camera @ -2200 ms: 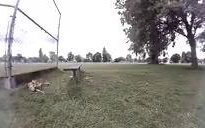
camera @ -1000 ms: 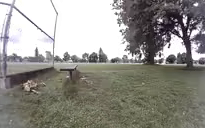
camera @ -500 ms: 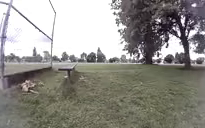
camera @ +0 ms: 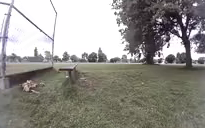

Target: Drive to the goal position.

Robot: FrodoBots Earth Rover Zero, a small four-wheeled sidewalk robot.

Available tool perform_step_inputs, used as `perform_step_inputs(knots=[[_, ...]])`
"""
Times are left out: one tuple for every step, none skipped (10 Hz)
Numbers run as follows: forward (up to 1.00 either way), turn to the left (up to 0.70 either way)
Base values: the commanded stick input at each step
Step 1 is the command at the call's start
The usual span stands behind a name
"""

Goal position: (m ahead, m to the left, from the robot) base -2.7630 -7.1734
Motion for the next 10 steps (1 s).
perform_step_inputs(knots=[[0.0,-0.7],[0.0,-0.7],[0.0,-0.7],[0.0,-0.7],[0.0,-0.7],[0.0,-0.7],[0.0,-0.7],[0.0,-0.7],[0.0,-0.7],[0.0,-0.7]])
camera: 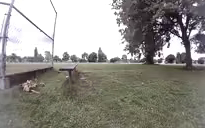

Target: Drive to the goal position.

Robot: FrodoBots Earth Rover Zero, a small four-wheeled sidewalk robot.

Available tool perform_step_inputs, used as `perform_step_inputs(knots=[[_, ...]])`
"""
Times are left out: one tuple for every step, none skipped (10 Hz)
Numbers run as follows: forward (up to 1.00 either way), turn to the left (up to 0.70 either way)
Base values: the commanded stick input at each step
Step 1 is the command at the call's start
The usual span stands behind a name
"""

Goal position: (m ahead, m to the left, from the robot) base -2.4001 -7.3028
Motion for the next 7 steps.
perform_step_inputs(knots=[[0.4,-0.5],[0.7,-0.35],[0.7,-0.35],[0.7,-0.35],[0.7,-0.35],[0.7,-0.35],[0.7,-0.35]])
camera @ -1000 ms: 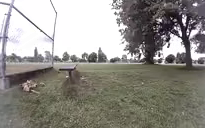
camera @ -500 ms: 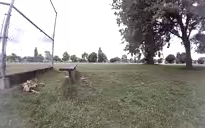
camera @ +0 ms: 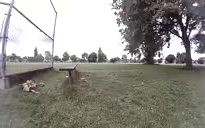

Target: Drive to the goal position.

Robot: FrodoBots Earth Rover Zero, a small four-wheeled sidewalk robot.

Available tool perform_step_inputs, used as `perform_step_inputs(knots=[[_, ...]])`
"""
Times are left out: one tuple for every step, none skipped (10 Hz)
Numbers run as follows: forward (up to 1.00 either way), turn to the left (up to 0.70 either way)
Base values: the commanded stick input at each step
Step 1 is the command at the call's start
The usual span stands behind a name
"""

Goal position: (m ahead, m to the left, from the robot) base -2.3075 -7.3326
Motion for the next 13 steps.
perform_step_inputs(knots=[[0.7,-0.35],[0.7,-0.35],[0.7,-0.35],[0.7,-0.35],[0.7,-0.35],[0.7,-0.35],[0.7,-0.35],[0.7,-0.35],[0.7,-0.35],[0.7,-0.35],[0.7,-0.35],[0.7,-0.35],[0.7,-0.35]])
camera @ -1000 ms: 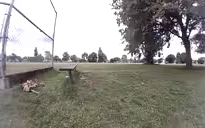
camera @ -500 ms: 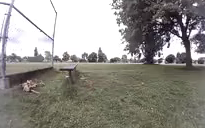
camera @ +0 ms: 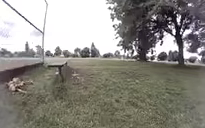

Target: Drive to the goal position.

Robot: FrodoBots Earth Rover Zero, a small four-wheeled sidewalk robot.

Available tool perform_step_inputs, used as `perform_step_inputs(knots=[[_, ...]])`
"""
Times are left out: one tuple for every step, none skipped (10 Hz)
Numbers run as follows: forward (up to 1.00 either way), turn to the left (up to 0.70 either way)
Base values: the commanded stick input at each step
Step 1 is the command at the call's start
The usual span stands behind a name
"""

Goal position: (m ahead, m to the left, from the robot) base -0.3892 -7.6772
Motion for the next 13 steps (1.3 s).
perform_step_inputs(knots=[[0.7,-0.35],[0.7,-0.35],[0.7,-0.35],[0.7,-0.35],[0.7,-0.35],[0.7,-0.35],[0.7,-0.35],[0.7,-0.35],[0.49,-0.46],[0.14,-0.63],[0.0,-0.7],[0.0,-0.7],[0.0,-0.7]])
